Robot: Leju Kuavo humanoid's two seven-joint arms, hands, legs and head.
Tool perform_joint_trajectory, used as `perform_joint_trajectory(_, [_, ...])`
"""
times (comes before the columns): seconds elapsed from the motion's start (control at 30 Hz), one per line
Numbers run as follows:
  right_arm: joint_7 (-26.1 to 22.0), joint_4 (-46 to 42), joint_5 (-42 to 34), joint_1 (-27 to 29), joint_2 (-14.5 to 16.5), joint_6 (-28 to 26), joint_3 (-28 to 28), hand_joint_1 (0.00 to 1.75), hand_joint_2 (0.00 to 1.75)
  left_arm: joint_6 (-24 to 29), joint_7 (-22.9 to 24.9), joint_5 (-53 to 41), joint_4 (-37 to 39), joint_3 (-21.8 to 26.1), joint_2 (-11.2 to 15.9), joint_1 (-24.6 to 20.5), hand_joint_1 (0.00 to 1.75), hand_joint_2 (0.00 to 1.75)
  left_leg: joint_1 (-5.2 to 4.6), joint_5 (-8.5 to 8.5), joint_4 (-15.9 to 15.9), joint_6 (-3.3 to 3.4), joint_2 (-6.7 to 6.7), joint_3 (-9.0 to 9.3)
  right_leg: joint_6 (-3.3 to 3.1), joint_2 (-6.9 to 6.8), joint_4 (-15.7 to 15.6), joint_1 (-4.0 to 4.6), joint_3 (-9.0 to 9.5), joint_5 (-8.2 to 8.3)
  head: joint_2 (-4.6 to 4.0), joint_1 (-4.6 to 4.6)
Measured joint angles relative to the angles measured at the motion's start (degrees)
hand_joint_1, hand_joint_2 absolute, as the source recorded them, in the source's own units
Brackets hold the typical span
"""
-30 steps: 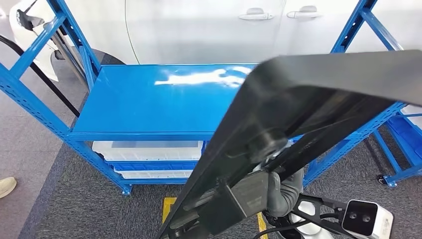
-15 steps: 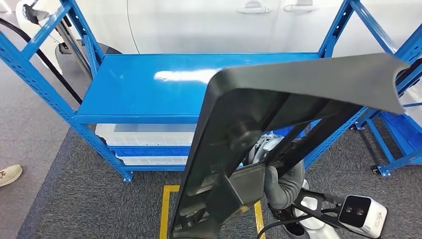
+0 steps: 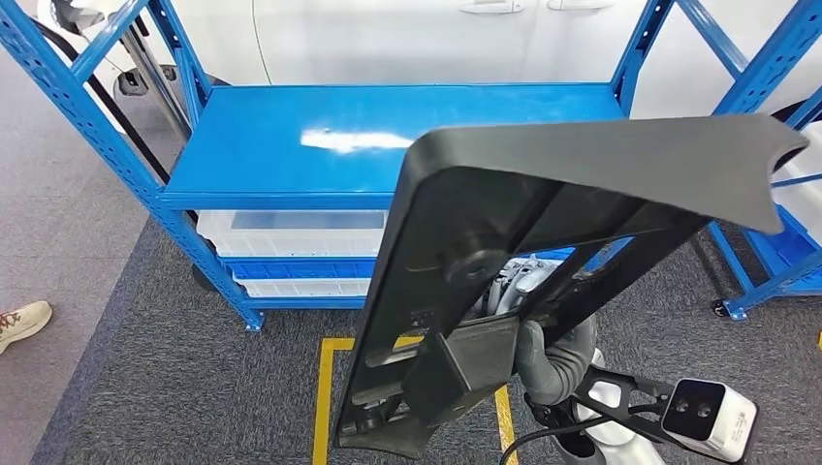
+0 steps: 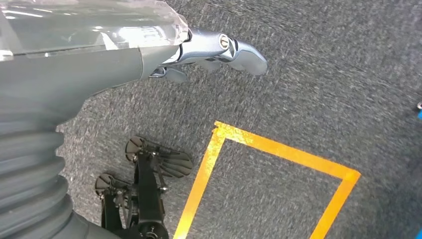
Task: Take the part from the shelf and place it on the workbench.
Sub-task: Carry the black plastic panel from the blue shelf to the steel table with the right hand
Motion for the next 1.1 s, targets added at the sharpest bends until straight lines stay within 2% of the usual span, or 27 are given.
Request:
perform_joint_trajectory(0.07, [0.0, 0.0, -0.1, 0.0, 0.0, -0.3, 0.0, 1.75, 1.75, 0.0, 0.0, 0.0, 0.0, -0.1, 0.0, 0.1, 0.0, 1.75, 0.14, 0.27, 0.2, -0.8, -0.04, -0.37, -0.96, -0.07, -0.3, -0.01, -0.56, 0.63, 0.0, -0.01])
perform_joint_trajectory(0.1, [0.0, 0.0, -0.2, 0.0, 0.0, -0.7, 0.0, 1.75, 1.75, 0.0, 0.0, 0.0, 0.0, -0.2, 0.0, 0.1, 0.0, 1.75, 0.26, -0.72, 0.9, -1.13, -0.07, -0.81, -1.49, -0.16, -0.4, -0.07, -0.99, 1.19, 0.0, -0.01])
perform_joint_trajectory(0.13, [0.0, 0.0, -0.4, -0.1, 0.0, -1.6, 0.1, 1.75, 1.75, -0.1, 0.0, -0.1, 0.0, -0.3, 0.1, 0.2, 0.0, 1.75, 0.37, -2.68, 2.7, -1.44, -0.1, -1.56, -1.94, -0.27, -0.5, -0.16, -1.53, 1.81, 0.0, -0.01])
perform_joint_trajectory(0.17, [0.0, 0.0, -0.6, -0.1, 0.0, -2.9, 0.2, 1.75, 1.75, -0.2, 0.1, -0.3, 0.0, -0.4, 0.1, 0.1, 0.0, 1.75, 0.47, -5.43, 5.5, -1.7, -0.12, -2.52, -2.23, -0.36, -0.6, -0.15, -2.21, 2.42, 0.0, -0.01])
perform_joint_trajectory(0.2, [0.0, 0.0, -0.8, -0.1, -0.1, -4.4, 0.4, 1.75, 1.75, -0.2, 0.1, -0.4, 0.0, -0.6, 0.1, 0.1, 0.0, 1.75, 0.5, -8.18, 9.1, -1.91, -0.12, -3.57, -2.4, -0.38, -0.5, -0.09, -3.0, 3.01, 0.0, -0.01])
perform_joint_trajectory(0.23, [0.0, 0.0, -0.9, -0.1, -0.2, -6.0, 0.7, 1.75, 1.75, -0.3, 0.2, -0.6, 0.0, -0.7, 0.1, 0.0, 0.0, 1.75, 0.52, -10.04, 12.7, -2.08, -0.11, -4.36, -2.43, -0.38, -0.5, -0.04, -3.82, 3.63, 0.0, -0.01])
perform_joint_trajectory(0.27, [0.0, 0.0, -0.8, -0.1, -0.3, -7.4, 1.0, 1.75, 1.75, -0.3, 0.3, -0.7, 0.0, -0.8, 0.1, -0.1, 0.0, 1.75, 0.54, -10.64, 15.2, -2.2, -0.11, -4.53, -2.4, -0.36, -0.4, 0.01, -4.66, 4.24, 0.0, -0.01])
perform_joint_trajectory(0.3, [0.0, -0.1, -0.7, -0.1, -0.4, -8.6, 1.4, 1.75, 1.75, -0.4, 0.4, -0.9, 0.0, -0.9, 0.1, -0.2, 0.0, 1.75, 0.56, -9.95, 15.9, -2.24, -0.11, -3.8, -2.31, -0.33, -0.3, 0.03, -5.53, 4.83, 0.0, -0.01])
perform_joint_trajectory(0.33, [0.0, -0.4, -0.4, 0.0, -0.5, -9.6, 1.9, 1.75, 1.75, -0.5, 0.6, -1.0, 0.0, -1.0, 0.1, -0.3, 0.0, 1.75, 0.57, -8.46, 14.4, -2.18, -0.12, -1.95, -2.18, -0.31, -0.2, 0.03, -6.35, 5.39, 0.0, -0.01])
perform_joint_trajectory(0.37, [0.0, -0.8, -0.2, 0.1, -0.6, -10.4, 2.3, 1.75, 1.75, -0.5, 0.7, -1.2, 0.0, -1.2, 0.1, -0.4, 0.0, 1.75, 0.56, -7.07, 11.1, -2.0, -0.14, 0.82, -2.01, -0.29, 0.0, 0.03, -7.05, 5.9, 0.0, -0.01])
perform_joint_trajectory(0.43, [0.0, -1.7, 0.3, 0.3, -0.8, -11.3, 3.0, 1.75, 1.75, -0.6, 0.9, -1.4, 0.0, -1.6, 0.3, -0.7, 0.0, 1.75, 0.35, -6.66, 2.9, -1.31, -0.24, 6.74, -1.49, -0.29, 0.2, 0.17, -8.05, 6.77, 0.0, -0.01])
perform_joint_trajectory(0.47, [0.0, -2.1, 0.3, 0.3, -0.9, -11.5, 3.2, 1.75, 1.75, -0.5, 1.0, -1.5, 0.0, -1.8, 0.4, -0.8, 0.0, 1.75, 0.17, -7.16, 0.1, -0.93, -0.28, 8.39, -1.15, -0.33, 0.1, 0.19, -8.27, 7.18, 0.0, -0.01])
perform_joint_trajectory(0.5, [0.0, -2.4, 0.4, 0.4, -1.1, -11.7, 3.4, 1.75, 1.75, -0.3, 1.2, -1.6, 0.0, -1.9, 0.4, -0.9, 0.0, 1.75, -0.04, -7.61, -1.4, -0.55, -0.31, 9.06, -0.75, -0.37, 0.0, 0.18, -8.35, 7.58, 0.0, -0.01])
perform_joint_trajectory(0.57, [0.0, -2.9, 0.5, 0.6, -1.8, -12.1, 3.4, 1.75, 1.75, 0.3, 1.7, -1.6, 0.0, -2.2, 0.5, -0.9, 0.0, 1.75, 0.0, -6.96, -2.1, 0.27, -0.24, 8.73, 0.05, -0.39, -0.1, 0.08, -8.44, 7.99, 0.0, -0.01])
perform_joint_trajectory(0.6, [0.0, -3.0, 0.4, 0.7, -2.3, -12.2, 3.4, 1.75, 1.75, 0.6, 1.9, -1.6, 0.0, -2.3, 0.5, -0.9, 0.0, 1.75, 0.11, -6.46, -2.3, 0.72, -0.16, 8.52, 0.33, -0.34, 0.8, 0.05, -8.83, 7.19, 0.0, 0.0])
perform_joint_trajectory(0.63, [0.0, -3.0, 0.3, 0.7, -2.8, -12.2, 3.3, 1.75, 1.75, 1.0, 2.1, -1.6, 0.0, -2.3, 0.4, -0.8, 0.0, 1.75, 0.23, -5.91, -2.5, 1.13, -0.06, 8.19, 0.55, -0.27, 2.7, 0.04, -9.62, 5.57, 0.0, -0.01])
perform_joint_trajectory(0.7, [0.0, -2.8, 0.0, 0.8, -3.6, -11.8, 3.0, 1.75, 1.75, 1.5, 2.4, -1.4, 0.0, -2.4, 0.4, -0.7, 0.0, 1.75, 0.17, -5.05, -2.4, 1.59, 0.1, 7.2, 0.8, -0.18, 9.9, -0.03, -12.28, 0.78, 0.0, -0.01])
perform_joint_trajectory(0.73, [0.0, -2.7, -0.1, 0.9, -3.9, -11.3, 2.7, 1.75, 1.75, 1.7, 2.4, -1.3, 0.0, -2.4, 0.4, -0.6, 0.0, 1.75, 0.11, -4.67, -2.3, 1.65, 0.13, 6.68, 0.92, -0.16, 13.3, -0.05, -13.34, -0.96, 0.0, -0.01])
perform_joint_trajectory(0.77, [0.0, -2.5, -0.1, 1.0, -4.1, -10.7, 2.4, 1.75, 1.75, 1.9, 2.5, -1.2, 0.0, -2.4, 0.4, -0.4, 0.0, 1.75, 0.07, -4.35, -2.2, 1.64, 0.14, 6.19, 1.0, -0.17, 15.3, -0.05, -13.62, -1.7, 0.0, -0.01])
perform_joint_trajectory(0.8, [0.0, -2.3, 0.0, 1.2, -4.2, -9.9, 2.1, 1.75, 1.75, 2.1, 2.5, -1.1, 0.0, -2.5, 0.4, -0.3, 0.0, 1.75, 0.05, -4.11, -2.0, 1.59, 0.19, 5.75, 1.01, -0.2, 15.0, -0.05, -12.72, -1.32, 0.0, -0.01])
perform_joint_trajectory(0.83, [0.0, -2.2, 0.1, 1.3, -4.2, -9.1, 1.9, 1.75, 1.75, 2.2, 2.5, -1.0, 0.0, -2.5, 0.4, -0.2, 0.0, 1.75, 0.06, -3.99, -1.8, 1.52, 0.25, 5.38, 0.93, -0.32, 12.3, -0.05, -10.66, -0.05, 0.0, -0.01])
perform_joint_trajectory(0.9, [0.0, -2.1, 1.4, 1.5, -3.7, -7.5, 1.6, 1.75, 1.75, 2.7, 2.3, -0.5, 0.0, -2.5, 0.4, 0.0, 0.0, 1.75, -0.1, -4.05, -0.9, 1.23, 0.41, 4.8, 0.43, -1.35, 4.6, 0.17, -5.75, 2.23, 0.0, -0.01])
perform_joint_trajectory(0.93, [0.0, -2.3, 2.7, 2.0, -3.1, -6.5, 1.5, 1.75, 1.75, 3.1, 2.2, -0.1, 0.0, -2.5, 0.4, 0.1, 0.0, 1.75, -0.22, -4.09, -0.6, 0.97, 0.46, 4.55, 0.04, -1.82, 2.0, 0.31, -4.25, 2.69, 0.0, -0.01])
perform_joint_trajectory(0.97, [0.0, -2.7, 4.3, 2.9, -2.1, -5.4, 1.4, 1.75, 1.75, 3.5, 2.1, 0.3, 0.0, -2.5, 0.4, 0.2, 0.0, 1.75, -0.35, -4.12, -0.3, 0.65, 0.58, 4.38, -0.37, -2.13, 0.7, 0.48, -3.66, 2.66, 0.0, -0.01])
perform_joint_trajectory(1.03, [0.0, -3.9, 7.0, 5.0, 0.0, -3.7, 1.4, 1.75, 1.75, 4.0, 1.9, 1.0, 0.0, -2.5, 0.4, 0.4, 0.0, 1.75, -0.44, -4.06, -0.3, 0.0, 1.04, 4.21, -1.2, -1.71, 0.4, 0.56, -3.86, 2.75, 0.0, -0.01])
perform_joint_trajectory(1.1, [0.0, -4.8, 8.1, 6.1, 1.5, -3.0, 1.4, 1.75, 1.75, 4.2, 1.9, 1.2, 0.0, -2.5, 0.4, 0.5, 0.0, 1.75, -0.29, -5.21, 0.9, -0.63, 0.99, 3.69, -1.99, -1.16, 0.0, 0.38, -4.01, 3.23, 0.0, -0.01])
